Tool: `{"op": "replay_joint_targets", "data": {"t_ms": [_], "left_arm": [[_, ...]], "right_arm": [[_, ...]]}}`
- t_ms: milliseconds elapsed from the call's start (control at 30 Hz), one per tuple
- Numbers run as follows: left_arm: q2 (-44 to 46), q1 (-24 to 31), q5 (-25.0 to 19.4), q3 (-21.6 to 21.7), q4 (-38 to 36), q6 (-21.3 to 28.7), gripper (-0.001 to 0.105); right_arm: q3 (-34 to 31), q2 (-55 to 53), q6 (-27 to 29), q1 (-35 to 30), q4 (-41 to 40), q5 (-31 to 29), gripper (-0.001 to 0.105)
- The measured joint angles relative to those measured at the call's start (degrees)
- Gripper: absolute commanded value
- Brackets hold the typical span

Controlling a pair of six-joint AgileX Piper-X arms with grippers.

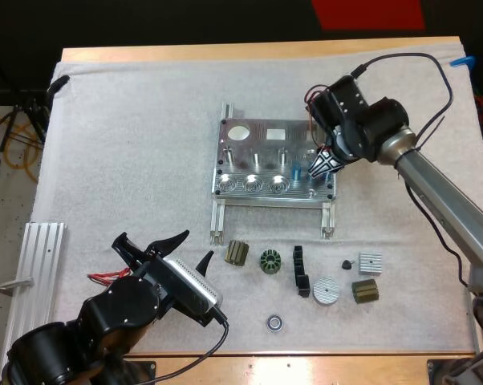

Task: Load cells from left to right

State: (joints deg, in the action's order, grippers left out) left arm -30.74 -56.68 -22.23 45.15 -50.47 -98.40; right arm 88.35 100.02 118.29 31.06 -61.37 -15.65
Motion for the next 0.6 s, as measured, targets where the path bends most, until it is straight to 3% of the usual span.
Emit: {"op": "replay_joint_targets", "data": {"t_ms": [367,600], "left_arm": [[0.0,0.0,0.0,0.0,0.0,0.0,0.045],[0.0,0.3,-2.9,0.0,1.0,1.4,0.045]], "right_arm": [[-0.1,1.0,-2.6,0.0,0.8,0.2,0.053],[-0.1,-4.2,-6.2,-0.1,0.8,11.8,0.053]]}}
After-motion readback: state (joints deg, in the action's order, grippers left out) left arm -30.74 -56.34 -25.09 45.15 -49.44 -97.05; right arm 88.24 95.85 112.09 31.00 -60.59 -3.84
